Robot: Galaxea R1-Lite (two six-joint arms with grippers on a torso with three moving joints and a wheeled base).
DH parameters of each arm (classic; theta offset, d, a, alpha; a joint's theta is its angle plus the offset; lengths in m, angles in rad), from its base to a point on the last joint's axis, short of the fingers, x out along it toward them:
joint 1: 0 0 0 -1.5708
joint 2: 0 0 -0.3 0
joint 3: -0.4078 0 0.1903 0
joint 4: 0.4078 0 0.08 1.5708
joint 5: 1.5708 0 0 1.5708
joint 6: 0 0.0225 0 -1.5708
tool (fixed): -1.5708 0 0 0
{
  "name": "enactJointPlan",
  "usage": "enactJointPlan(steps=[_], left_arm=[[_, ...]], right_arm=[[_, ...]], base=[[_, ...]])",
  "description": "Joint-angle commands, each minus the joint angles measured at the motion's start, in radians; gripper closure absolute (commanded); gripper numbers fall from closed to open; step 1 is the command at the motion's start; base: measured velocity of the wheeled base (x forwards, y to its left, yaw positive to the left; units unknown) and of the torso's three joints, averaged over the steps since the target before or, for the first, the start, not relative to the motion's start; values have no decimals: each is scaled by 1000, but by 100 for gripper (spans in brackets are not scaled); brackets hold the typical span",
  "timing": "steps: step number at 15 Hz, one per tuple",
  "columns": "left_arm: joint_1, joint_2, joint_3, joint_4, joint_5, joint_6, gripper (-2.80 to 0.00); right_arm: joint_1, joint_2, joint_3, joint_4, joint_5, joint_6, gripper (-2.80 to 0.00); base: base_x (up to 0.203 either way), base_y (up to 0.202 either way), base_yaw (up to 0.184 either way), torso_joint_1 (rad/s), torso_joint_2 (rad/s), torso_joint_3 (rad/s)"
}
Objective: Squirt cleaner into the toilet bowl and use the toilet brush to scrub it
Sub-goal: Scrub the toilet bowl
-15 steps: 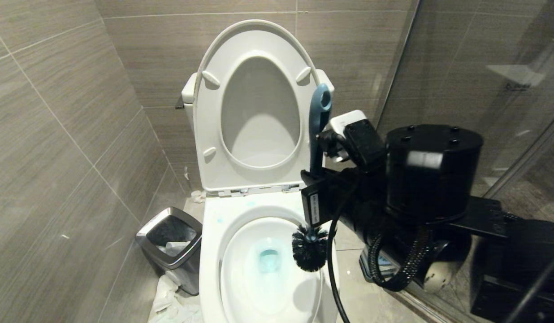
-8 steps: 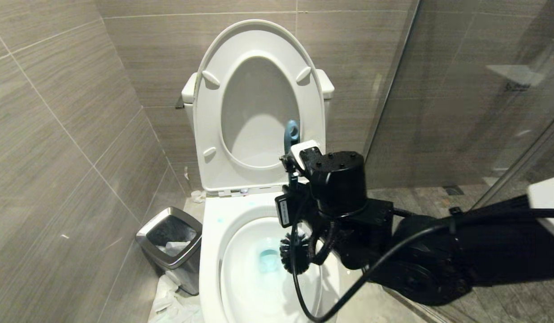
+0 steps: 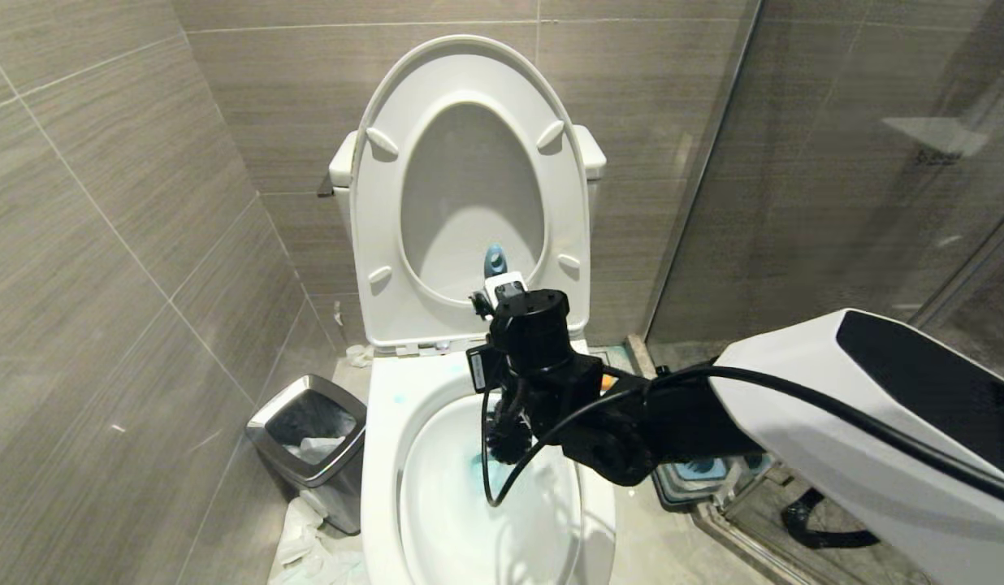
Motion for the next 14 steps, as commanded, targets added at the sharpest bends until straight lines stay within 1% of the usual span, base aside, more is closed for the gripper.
enactJointPlan(steps=[1,5,7,8,12,14], left_arm=[[0,1,0,0,0,0,0],[0,1,0,0,0,0,0],[0,1,0,0,0,0,0],[0,1,0,0,0,0,0],[0,1,0,0,0,0,0],[0,1,0,0,0,0,0]], right_arm=[[-5,100,-115,30,-3,0,0],[-9,196,-323,137,-3,0,0],[-8,244,-406,181,-3,0,0],[-7,260,-426,192,-3,-2,0],[-3,281,-431,190,0,-6,0],[12,287,-431,183,12,-6,0]], base=[[0,0,0,0,0,0],[0,0,0,0,0,0],[0,0,0,0,0,0],[0,0,0,0,0,0],[0,0,0,0,0,0],[0,0,0,0,0,0]])
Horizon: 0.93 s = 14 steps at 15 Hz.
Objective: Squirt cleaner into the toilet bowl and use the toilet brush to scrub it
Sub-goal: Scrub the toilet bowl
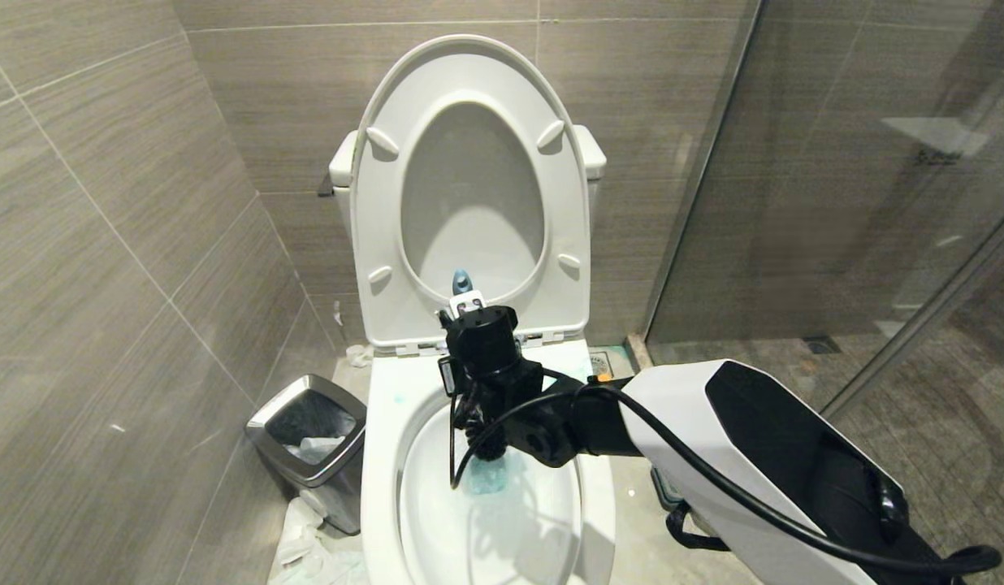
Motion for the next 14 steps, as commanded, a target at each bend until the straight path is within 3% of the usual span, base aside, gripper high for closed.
enactJointPlan(steps=[1,10,14], left_arm=[[0,1,1,0,0,0,0],[0,1,1,0,0,2,0],[0,1,1,0,0,2,0]], right_arm=[[18,11,-4,-14,1,0,0],[96,15,7,-93,-17,0,0],[146,-73,118,-93,-25,14,0]], base=[[0,0,0,0,0,0],[0,0,0,0,0,0],[0,0,0,0,0,0]])
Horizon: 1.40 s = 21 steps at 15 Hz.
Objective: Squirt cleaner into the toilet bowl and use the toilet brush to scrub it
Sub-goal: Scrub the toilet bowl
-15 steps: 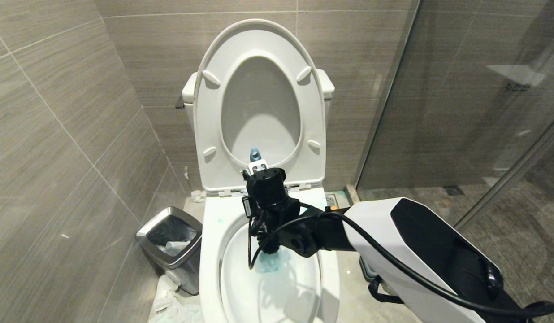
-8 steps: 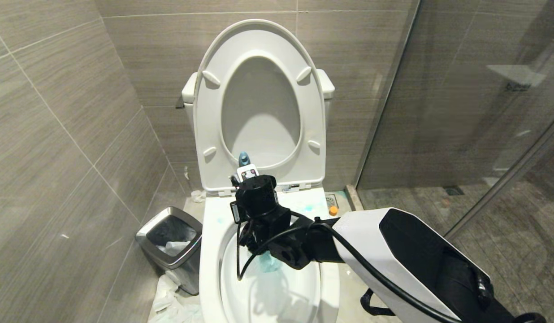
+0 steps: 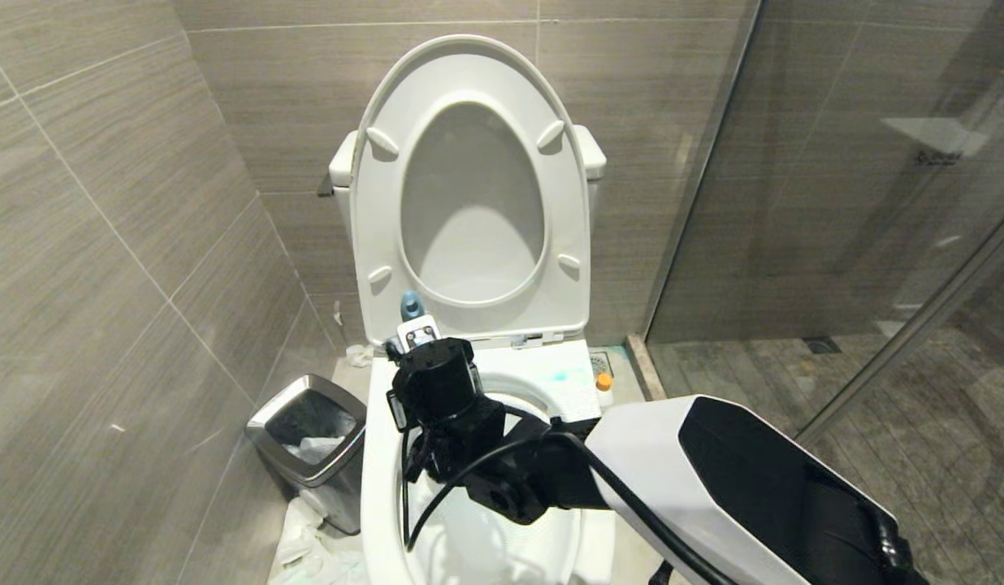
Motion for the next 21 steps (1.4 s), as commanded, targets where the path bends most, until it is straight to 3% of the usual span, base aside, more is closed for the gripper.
enactJointPlan(steps=[1,7,12,16,21], left_arm=[[0,1,0,0,0,0,0],[0,1,0,0,0,2,0],[0,1,0,0,0,2,0],[0,1,0,0,0,2,0],[0,1,0,0,0,0,0]], right_arm=[[29,-85,98,-4,-3,13,0],[100,-305,495,-17,-12,117,0],[111,-417,754,-143,-50,143,0],[83,-457,854,-213,-78,144,0],[-15,-466,863,-231,-88,137,0]], base=[[0,0,0,0,0,0],[0,0,0,0,0,0],[0,0,0,0,0,0],[0,0,0,0,0,0],[0,0,0,0,0,0]])
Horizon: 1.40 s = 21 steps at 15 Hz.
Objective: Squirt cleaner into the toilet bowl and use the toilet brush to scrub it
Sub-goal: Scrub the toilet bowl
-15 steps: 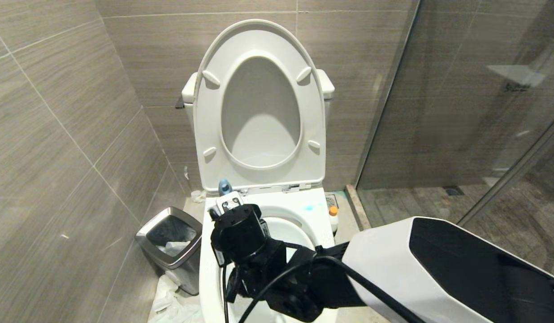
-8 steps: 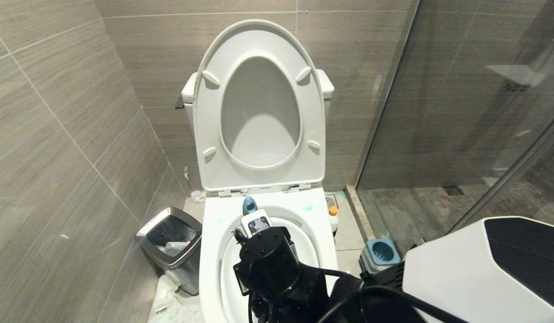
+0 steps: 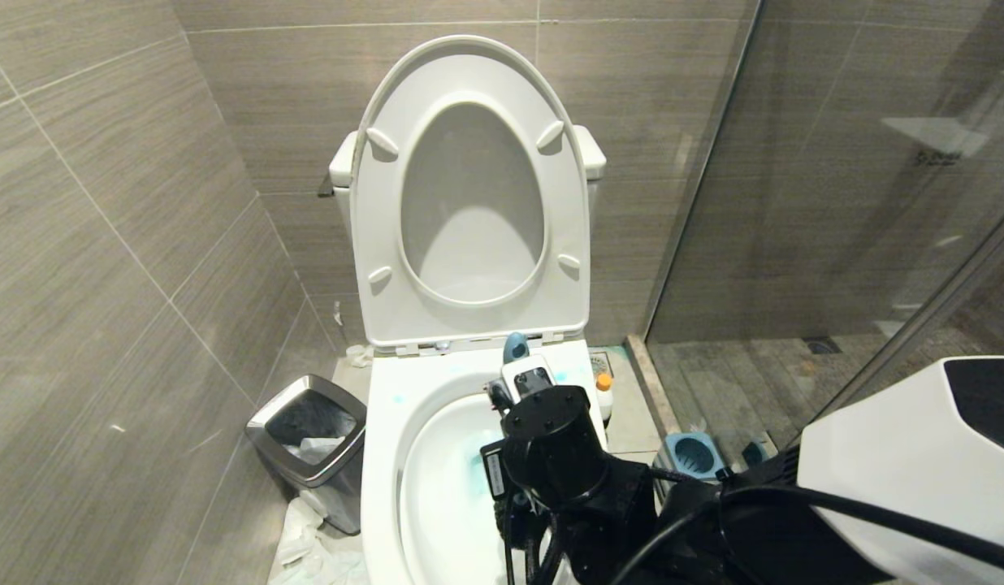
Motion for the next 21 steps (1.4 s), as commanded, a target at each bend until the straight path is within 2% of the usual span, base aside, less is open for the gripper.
enactJointPlan(steps=[1,4,7,16,21], left_arm=[[0,1,0,0,0,1,0],[0,1,0,0,0,-1,0],[0,1,0,0,0,-1,0],[0,1,0,0,0,-1,0],[0,1,0,0,0,-1,0]], right_arm=[[-44,-6,0,-5,-3,-3,0],[-91,19,-22,-7,-3,-11,0],[-130,67,-105,-7,-3,-33,0],[-142,301,-470,5,-14,-131,0],[-135,401,-703,111,-11,-147,0]], base=[[0,0,0,0,0,0],[0,0,0,0,0,0],[0,0,0,0,0,0],[0,0,0,0,0,0],[0,0,0,0,0,0]])
